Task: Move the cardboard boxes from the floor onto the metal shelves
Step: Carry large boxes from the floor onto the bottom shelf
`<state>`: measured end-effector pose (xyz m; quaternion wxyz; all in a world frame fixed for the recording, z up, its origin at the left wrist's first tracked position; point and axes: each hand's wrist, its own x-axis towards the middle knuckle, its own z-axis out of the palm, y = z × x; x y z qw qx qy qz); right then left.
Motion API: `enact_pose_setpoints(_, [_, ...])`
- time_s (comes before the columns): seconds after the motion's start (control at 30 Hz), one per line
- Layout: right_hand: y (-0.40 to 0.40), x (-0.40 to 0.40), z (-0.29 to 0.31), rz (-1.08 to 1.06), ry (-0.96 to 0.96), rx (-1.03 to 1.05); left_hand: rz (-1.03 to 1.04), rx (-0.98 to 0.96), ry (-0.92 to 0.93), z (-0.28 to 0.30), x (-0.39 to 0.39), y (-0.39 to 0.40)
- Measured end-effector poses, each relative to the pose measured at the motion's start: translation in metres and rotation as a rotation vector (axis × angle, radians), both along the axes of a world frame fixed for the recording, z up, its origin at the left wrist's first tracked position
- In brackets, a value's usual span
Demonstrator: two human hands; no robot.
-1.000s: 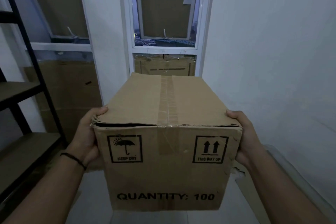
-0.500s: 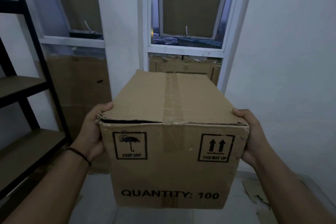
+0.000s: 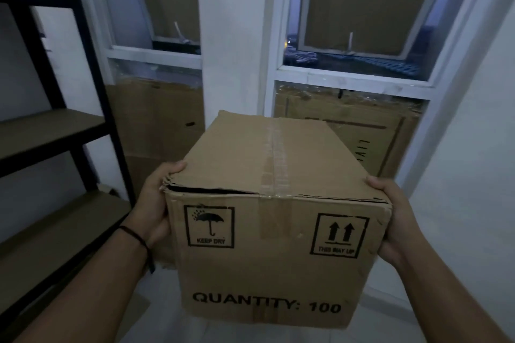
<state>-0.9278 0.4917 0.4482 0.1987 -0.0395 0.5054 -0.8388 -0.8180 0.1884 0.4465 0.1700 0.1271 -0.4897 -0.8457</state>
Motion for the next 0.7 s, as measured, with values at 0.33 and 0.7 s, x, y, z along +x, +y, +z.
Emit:
enact_pose_setpoints(0.33, [-0.111, -0.092, -0.021, 0.385, -0.054, 0.013, 0.359, 0.081, -0.075, -0.023, 0.007, -0.049])
enact_pose_setpoints(0.7, [-0.207, -0.134, -0.049, 0.802, -0.054, 0.12, 0.698, 0.197, -0.107, -0.059, 0.05, -0.041])
